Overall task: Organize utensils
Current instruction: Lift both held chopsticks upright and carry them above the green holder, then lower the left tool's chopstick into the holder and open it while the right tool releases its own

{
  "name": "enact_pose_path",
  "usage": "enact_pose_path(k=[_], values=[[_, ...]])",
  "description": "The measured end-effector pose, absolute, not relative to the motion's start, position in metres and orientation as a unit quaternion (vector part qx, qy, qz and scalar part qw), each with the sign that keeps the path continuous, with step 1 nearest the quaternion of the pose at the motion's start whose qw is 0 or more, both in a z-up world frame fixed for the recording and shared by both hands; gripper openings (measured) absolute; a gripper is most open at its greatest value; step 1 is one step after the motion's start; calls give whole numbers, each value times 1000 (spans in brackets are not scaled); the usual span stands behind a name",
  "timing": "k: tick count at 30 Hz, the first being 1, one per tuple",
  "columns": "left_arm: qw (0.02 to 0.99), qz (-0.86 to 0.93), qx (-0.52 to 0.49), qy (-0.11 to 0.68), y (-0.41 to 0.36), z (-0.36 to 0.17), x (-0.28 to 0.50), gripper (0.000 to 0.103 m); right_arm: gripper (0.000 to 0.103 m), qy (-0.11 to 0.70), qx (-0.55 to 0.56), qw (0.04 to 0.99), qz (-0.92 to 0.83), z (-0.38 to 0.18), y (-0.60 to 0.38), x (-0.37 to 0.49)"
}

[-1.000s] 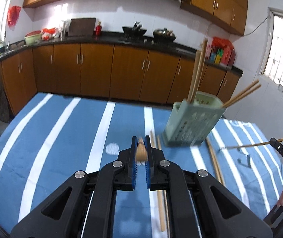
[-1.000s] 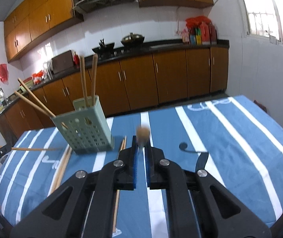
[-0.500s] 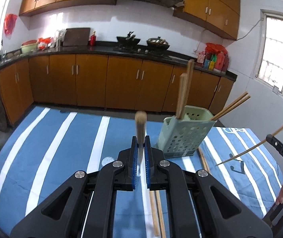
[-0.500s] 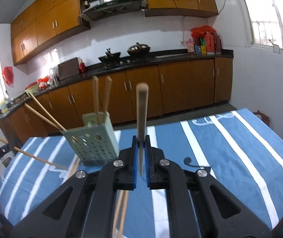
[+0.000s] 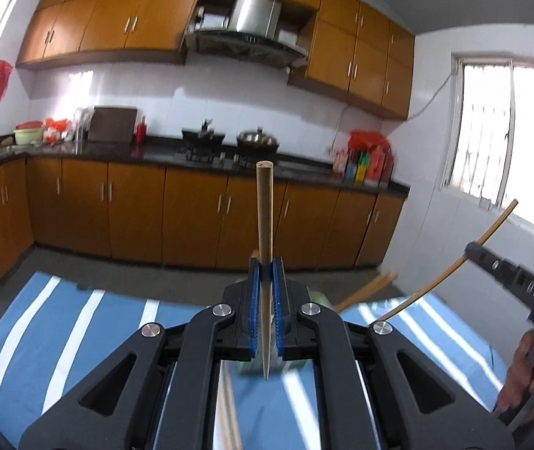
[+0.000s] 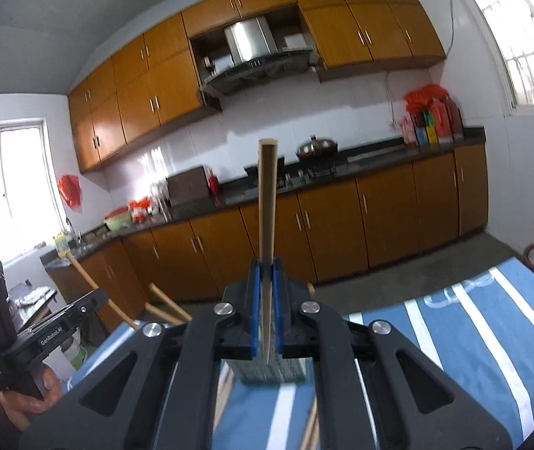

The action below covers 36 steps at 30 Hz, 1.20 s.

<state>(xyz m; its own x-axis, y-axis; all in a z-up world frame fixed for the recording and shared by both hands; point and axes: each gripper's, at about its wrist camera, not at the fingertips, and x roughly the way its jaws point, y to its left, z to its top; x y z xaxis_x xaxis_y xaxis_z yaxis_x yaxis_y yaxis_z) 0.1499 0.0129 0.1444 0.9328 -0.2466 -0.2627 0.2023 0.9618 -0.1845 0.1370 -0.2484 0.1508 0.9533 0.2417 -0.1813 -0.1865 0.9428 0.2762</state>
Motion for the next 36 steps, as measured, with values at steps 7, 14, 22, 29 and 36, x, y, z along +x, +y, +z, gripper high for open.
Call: enact_pose_path(k=[7, 14, 22, 29, 36], values=[[991, -81, -80, 72, -8, 164, 173, 7, 8, 87, 116, 985, 97, 155, -227, 169], [991, -64, -88, 81, -14, 140, 203, 7, 8, 127, 102, 983, 86, 130, -215, 213], [990, -66, -84, 93, -18, 122, 212, 7, 8, 161, 95, 978, 90, 107, -204, 231], [985, -72, -94, 124, -14, 116, 216, 7, 11, 177, 92, 976, 92, 101, -198, 234], [986, -74, -94, 116, -9, 125, 205, 8, 17, 167, 92, 978, 88, 108, -202, 220]])
